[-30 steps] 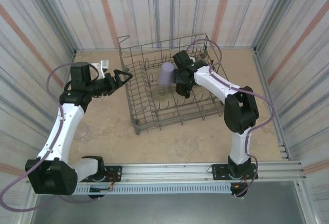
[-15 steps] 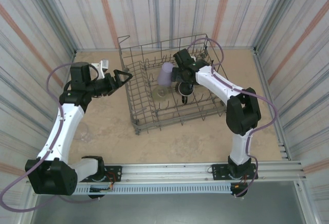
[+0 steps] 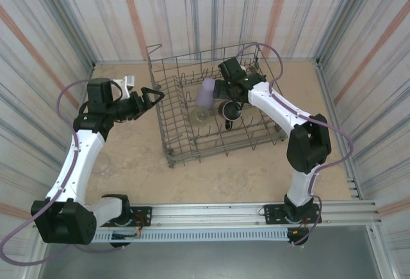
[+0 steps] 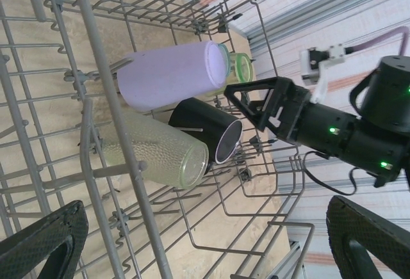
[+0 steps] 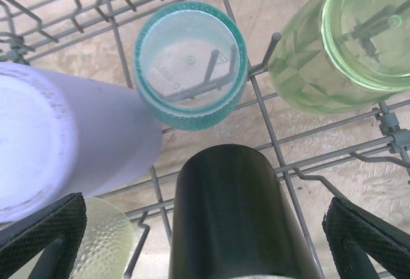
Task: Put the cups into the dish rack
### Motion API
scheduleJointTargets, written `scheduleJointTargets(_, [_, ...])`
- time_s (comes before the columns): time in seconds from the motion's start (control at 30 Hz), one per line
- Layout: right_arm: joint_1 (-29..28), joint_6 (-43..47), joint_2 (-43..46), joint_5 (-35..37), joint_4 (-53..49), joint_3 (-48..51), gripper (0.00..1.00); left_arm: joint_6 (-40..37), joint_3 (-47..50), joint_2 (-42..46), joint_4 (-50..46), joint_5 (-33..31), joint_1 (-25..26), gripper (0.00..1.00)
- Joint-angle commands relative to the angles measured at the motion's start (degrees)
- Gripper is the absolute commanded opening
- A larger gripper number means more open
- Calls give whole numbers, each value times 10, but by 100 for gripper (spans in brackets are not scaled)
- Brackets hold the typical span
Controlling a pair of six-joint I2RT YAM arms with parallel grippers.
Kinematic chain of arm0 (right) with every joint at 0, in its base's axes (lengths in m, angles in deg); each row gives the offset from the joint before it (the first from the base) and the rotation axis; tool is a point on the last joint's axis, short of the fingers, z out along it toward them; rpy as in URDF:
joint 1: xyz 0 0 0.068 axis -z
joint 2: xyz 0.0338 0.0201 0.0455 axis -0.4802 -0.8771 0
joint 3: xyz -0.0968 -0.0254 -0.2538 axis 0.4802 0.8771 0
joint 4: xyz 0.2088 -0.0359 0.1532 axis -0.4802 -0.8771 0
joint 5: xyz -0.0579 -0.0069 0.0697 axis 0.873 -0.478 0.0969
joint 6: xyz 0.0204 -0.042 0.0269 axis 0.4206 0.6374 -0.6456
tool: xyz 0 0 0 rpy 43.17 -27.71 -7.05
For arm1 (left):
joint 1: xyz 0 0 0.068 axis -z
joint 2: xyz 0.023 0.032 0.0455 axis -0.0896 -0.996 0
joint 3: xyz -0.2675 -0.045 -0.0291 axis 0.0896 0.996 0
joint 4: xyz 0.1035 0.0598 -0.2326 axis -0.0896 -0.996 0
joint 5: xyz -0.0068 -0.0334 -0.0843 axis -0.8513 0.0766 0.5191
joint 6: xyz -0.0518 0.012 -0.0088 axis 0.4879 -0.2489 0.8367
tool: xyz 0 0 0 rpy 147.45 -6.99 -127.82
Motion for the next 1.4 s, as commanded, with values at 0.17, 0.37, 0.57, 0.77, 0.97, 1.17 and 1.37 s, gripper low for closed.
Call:
scheduleJointTargets(0.17, [-11,-8,94,-8,-7,41,99,-42,-30,22,-68,-51,-5,99])
scheduleJointTargets(0.37, [-15,-4,157,-16,-5,91,99,-58,-56,16,-109,-101,-5,99])
scheduleJointTargets(0.57, [-14,9,219,-25,-12,135,99,-71,-96,-9,-165,-212,-6,99])
scheduleJointTargets(0.77, [-6,25,290,-41,-21,182,99,-65,-137,-52,-184,-276,-7,99])
scheduleJointTargets(0.97, [24,36,349,-81,-16,239,99,-66,-185,-116,-196,-307,-11,99])
scheduleJointTargets(1.17, [55,41,386,-115,5,284,99,-75,-239,-195,-194,-326,-17,96])
scheduleJointTargets(1.37, [77,47,399,-130,10,298,99,-87,-293,-284,-198,-332,-28,88])
